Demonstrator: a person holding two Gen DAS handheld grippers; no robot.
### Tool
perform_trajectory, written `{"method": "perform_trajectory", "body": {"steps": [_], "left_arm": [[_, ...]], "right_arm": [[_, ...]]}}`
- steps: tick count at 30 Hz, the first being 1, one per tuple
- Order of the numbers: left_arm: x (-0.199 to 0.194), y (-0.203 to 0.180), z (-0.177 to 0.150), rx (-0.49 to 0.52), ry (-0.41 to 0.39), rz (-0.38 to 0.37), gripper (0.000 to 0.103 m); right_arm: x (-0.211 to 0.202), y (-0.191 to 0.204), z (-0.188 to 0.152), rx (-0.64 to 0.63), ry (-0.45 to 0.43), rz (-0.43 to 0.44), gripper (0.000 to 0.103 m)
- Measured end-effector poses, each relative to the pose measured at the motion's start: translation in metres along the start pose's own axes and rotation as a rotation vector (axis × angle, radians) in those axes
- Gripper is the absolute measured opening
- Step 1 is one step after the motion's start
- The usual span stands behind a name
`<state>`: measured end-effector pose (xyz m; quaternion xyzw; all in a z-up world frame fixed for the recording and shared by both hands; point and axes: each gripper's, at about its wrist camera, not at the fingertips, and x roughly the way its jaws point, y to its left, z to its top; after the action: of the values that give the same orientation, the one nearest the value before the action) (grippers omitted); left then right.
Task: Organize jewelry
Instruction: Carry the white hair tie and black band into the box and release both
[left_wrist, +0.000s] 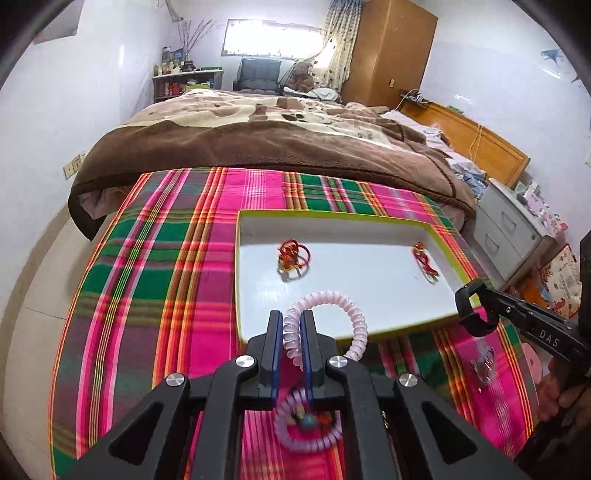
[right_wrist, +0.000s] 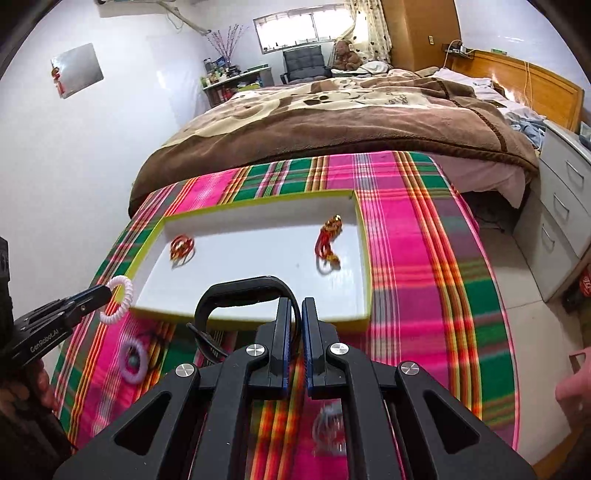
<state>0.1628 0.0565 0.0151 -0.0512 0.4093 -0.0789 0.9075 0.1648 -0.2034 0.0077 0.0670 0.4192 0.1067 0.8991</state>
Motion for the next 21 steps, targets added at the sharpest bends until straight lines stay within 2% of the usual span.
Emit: {"method": "perform_trajectory", "body": {"steps": [12,21], "left_arm": [[0.053,0.007,0.035,0.003,0.030,0.025,0.009],[0.079,0.007,0.037,0.023,0.066,0.046,0.009]], "right_arm": [[0.057,-0.009,0.046,0.032,0.027,-0.049,0.006],[0.090,-0.009,0.062,0.040,0.062,-0.069,0.006]]}}
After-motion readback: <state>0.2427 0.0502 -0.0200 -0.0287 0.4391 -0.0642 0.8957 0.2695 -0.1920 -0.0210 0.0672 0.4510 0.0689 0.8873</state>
